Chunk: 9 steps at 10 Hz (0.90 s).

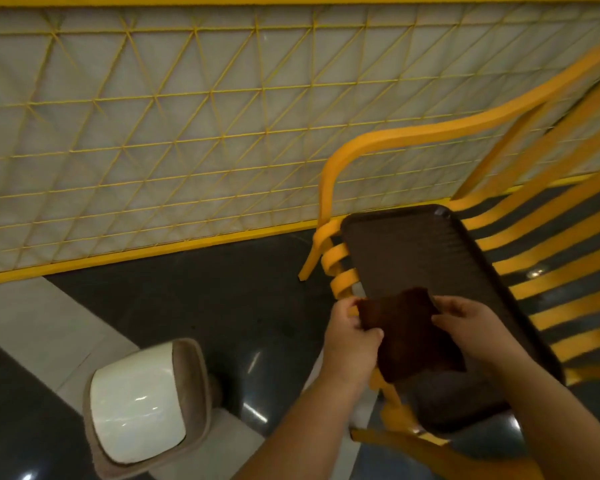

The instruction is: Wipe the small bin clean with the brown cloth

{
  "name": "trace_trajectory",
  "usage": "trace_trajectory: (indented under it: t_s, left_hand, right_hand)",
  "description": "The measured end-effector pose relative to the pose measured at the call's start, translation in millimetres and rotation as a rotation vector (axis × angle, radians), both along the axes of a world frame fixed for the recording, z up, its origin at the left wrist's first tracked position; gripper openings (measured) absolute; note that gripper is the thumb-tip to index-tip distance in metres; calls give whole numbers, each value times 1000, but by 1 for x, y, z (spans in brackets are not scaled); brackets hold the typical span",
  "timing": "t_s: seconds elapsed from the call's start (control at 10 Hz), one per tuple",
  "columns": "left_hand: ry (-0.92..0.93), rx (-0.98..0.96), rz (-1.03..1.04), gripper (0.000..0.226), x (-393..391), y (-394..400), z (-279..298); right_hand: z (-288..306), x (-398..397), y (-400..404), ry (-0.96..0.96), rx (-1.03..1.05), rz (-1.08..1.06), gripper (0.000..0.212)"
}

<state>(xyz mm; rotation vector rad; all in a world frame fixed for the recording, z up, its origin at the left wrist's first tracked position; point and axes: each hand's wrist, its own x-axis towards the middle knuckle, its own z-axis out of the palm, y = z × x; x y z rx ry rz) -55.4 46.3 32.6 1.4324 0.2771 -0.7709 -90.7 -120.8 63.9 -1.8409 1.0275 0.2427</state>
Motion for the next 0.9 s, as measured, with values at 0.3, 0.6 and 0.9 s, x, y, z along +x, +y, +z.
trace_trajectory:
  t_s: [0.3,0.6,0.9]
  left_hand:
    - [-239,242,-179,64,9,-62,-35]
    - [-936,872,-856,58,-14,-67,-55]
    - [-972,855,-863,58,-18,-28,-49]
  right_hand:
    - [-53,9,-62,66,-98,-27,37]
    - [-65,7,-49,110,-560,288,33]
    - [-69,0,-19,274,-551,440,56]
